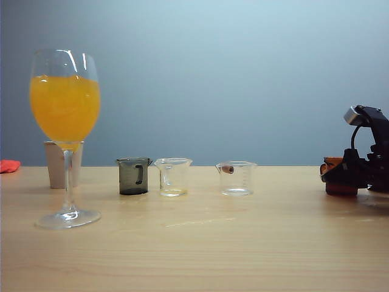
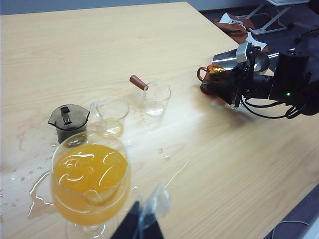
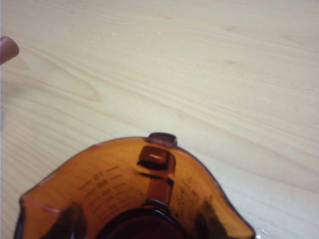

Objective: Pick up the fourth measuring cup from the left, pour the grenadine inside into the goblet, and finally put the measuring cup back in its original place.

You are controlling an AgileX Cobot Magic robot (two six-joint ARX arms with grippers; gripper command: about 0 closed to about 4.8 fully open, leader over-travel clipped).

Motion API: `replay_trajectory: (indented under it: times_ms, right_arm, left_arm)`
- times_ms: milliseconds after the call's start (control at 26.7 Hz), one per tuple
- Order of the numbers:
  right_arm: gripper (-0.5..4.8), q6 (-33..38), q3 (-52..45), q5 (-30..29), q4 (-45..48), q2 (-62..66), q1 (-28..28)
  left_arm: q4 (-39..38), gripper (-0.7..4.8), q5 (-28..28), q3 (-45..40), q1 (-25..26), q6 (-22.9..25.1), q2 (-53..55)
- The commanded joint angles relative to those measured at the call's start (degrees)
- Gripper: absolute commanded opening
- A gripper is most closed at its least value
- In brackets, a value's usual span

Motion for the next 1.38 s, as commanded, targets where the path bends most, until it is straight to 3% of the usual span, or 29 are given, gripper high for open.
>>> replay_trajectory:
  times_ms: [37,336,486,598,935,1196,1383]
  right_arm:
    - [-0.05,2.6,0.15,-0.33,3.06,-2.12,0.09]
    - [-0.05,7.78,0.15,0.11,1.51,-11.63,0.55]
    - [-0.05,8.2,0.17,3.13,-1.22,-17.16,2.54]
    - [-0.05,8.2,0.22,6.25,-6.08,-24.2,6.99]
    - [-0.05,8.24,1.14,10.62,-14.16,-32.63,17.51]
    - [-0.05,7.91,15.26,15.34,-32.48,-32.81,26.88]
    - [-0.05,7.82,23.47,15.67,-37.31,-32.28,30.6]
  left_arm:
    - [0.76,-0.05,0.35,0.24,-0.02,-0.02,-0.09]
    - [0.87,-0.05,0.15,0.24,-0.02,-0.02,-0.09]
    - [1.31,-0.05,0.15,0.24,-0.02,-0.04,-0.09]
    - [3.76,-0.05,0.07,0.24,-0.02,-2.08,-0.09]
    - [4.52,-0.05,-1.4,0.24,0.04,-2.16,-0.04]
    - [4.5,-0.05,-1.38,0.24,0.04,-2.21,-0.09]
    - [4.59,-0.05,-1.62,0.24,0.04,-2.19,-0.09]
